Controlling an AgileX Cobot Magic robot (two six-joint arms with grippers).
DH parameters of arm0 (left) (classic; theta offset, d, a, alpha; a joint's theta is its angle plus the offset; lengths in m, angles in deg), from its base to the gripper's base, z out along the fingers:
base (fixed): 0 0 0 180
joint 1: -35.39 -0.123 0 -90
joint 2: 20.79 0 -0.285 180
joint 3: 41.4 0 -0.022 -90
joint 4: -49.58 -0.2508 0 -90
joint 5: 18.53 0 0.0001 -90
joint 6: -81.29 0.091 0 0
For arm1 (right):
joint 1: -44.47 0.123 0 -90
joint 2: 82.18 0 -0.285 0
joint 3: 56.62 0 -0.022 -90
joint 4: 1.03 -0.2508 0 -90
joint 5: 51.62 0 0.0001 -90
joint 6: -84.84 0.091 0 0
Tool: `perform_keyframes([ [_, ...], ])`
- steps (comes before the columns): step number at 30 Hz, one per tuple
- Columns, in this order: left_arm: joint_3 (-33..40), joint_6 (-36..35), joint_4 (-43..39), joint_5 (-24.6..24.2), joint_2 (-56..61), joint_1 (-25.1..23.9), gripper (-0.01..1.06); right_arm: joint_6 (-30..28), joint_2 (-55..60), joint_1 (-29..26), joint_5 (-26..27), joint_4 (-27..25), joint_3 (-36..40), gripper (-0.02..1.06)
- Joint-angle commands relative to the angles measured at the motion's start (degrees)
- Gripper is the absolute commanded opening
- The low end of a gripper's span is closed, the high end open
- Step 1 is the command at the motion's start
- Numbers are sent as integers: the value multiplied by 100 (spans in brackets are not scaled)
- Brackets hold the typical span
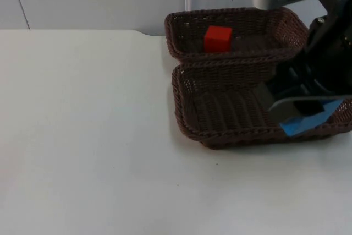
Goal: Pick up one cube with the left hand and place it into the upper basket. Pick up one cube with the right hand and place it into the lower basket.
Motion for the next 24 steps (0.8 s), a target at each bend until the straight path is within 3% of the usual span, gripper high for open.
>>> perform_keyframes([
  [1, 27, -15, -6, 51, 22, -21, 74, -129, -55, -16, 168, 24, -24, 0],
  [4, 27, -15, -6, 51, 22, -21, 74, -217, -55, -38, 300, 35, -24, 0],
  [15, 27, -15, 82, 100, 22, -21, 74, -451, 478, -1245, 522, -66, -46, 0],
  [19, 27, -15, 82, 142, 22, -21, 74, -885, 973, -1470, 433, -320, -342, 0],
  [24, 27, -15, 82, 142, 22, -21, 74, -1025, 1536, -1484, 305, -341, -935, 0],
])
